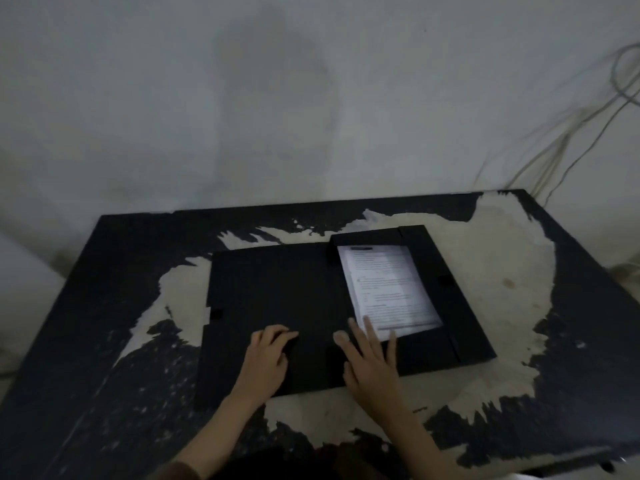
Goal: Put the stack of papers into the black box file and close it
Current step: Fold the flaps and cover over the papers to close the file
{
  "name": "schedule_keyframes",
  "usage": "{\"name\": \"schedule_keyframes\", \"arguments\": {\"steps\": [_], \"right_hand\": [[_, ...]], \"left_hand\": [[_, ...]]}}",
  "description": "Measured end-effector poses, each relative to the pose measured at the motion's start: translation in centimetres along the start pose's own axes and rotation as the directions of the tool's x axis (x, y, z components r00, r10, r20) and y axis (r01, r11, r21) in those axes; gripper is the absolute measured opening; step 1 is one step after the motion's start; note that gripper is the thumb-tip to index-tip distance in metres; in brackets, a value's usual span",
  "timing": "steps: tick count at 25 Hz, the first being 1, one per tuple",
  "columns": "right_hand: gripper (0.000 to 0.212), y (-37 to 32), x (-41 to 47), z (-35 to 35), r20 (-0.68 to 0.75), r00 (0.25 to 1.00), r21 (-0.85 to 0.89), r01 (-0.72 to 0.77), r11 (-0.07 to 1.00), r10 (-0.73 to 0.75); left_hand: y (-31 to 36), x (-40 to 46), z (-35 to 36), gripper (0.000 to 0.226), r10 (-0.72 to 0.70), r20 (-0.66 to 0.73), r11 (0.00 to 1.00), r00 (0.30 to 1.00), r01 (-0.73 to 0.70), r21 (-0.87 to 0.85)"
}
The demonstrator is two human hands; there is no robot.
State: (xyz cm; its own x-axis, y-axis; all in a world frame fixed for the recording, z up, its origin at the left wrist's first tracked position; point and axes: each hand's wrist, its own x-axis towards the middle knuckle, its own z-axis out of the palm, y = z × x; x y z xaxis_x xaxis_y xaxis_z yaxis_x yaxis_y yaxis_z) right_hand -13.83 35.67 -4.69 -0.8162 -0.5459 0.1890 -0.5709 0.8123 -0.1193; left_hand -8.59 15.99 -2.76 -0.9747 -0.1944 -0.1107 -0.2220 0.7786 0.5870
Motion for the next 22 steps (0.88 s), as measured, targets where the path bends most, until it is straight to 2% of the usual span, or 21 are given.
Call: {"name": "schedule_keyframes", "arguments": {"steps": [3,5,6,8,10,12,14,16,17,18,19,20,22], "right_hand": [[0.055,-2.9,1.2,0.5,0.176,0.956,0.051,0.23,0.972,-0.236],[0.077,-4.0,1.9,0.3,0.437,0.862,0.203,0.183,0.962,-0.256],[0.087,-4.3,2.2,0.3,0.513,0.819,0.219,0.165,0.962,-0.257],[0.098,-4.4,2.5,0.3,0.525,0.809,0.224,0.169,0.96,-0.265],[0.099,-4.4,2.5,0.7,0.509,0.821,0.222,0.167,0.961,-0.26],[0.089,-4.3,2.2,1.1,0.488,0.834,0.127,0.222,0.967,-0.256],[0.07,-4.4,2.1,1.2,0.564,0.811,0.082,0.133,0.988,-0.156],[0.068,-4.1,2.0,0.6,0.611,0.783,0.08,0.082,0.993,-0.114],[0.074,-3.9,1.9,0.0,0.588,0.793,0.15,0.084,0.985,-0.157],[0.079,-3.8,2.0,-0.5,0.487,0.844,0.234,0.122,0.965,-0.225],[0.08,-3.9,1.8,-1.1,0.466,0.856,0.321,0.071,0.944,-0.223],[0.076,-4.0,1.7,-1.9,0.476,0.851,0.402,0.013,0.916,-0.221],[0.066,-4.3,1.6,-3.7,0.454,0.868,0.551,-0.095,0.829,-0.202]], "left_hand": [[-3.1,-2.2,-0.8,0.049,-0.164,-0.084,0.98,0.983,0.172,0.097],[-4.0,-3.2,-1.4,0.052,-0.287,-0.101,0.947,0.953,0.298,0.117],[-4.2,-3.5,-1.6,0.053,-0.334,-0.107,0.932,0.936,0.345,0.107],[-4.2,-3.9,-1.9,0.054,-0.406,-0.118,0.909,0.906,0.414,0.053],[-4.2,-4.0,-2.2,0.053,-0.447,-0.134,0.894,0.884,0.448,-0.029],[-4.1,-4.0,-2.8,0.051,-0.47,-0.161,0.881,0.868,0.451,-0.143],[-3.7,-3.9,-3.9,0.05,-0.497,-0.193,0.852,0.846,0.432,-0.297],[-3.1,-3.5,-5.9,0.05,-0.552,-0.194,0.771,0.811,0.407,-0.491],[-2.7,-3.4,-7.1,0.05,-0.585,-0.162,0.698,0.795,0.391,-0.599],[-2.4,-3.2,-8.2,0.05,-0.605,-0.114,0.622,0.788,0.378,-0.686],[-2.1,-3.1,-9.4,0.05,-0.604,-0.071,0.567,0.794,0.365,-0.738],[-1.6,-3.0,-10.4,0.049,-0.584,-0.042,0.546,0.81,0.354,-0.759],[0.1,-2.9,-12.1,0.045,-0.494,-0.042,0.573,0.869,0.288,-0.767]]}}
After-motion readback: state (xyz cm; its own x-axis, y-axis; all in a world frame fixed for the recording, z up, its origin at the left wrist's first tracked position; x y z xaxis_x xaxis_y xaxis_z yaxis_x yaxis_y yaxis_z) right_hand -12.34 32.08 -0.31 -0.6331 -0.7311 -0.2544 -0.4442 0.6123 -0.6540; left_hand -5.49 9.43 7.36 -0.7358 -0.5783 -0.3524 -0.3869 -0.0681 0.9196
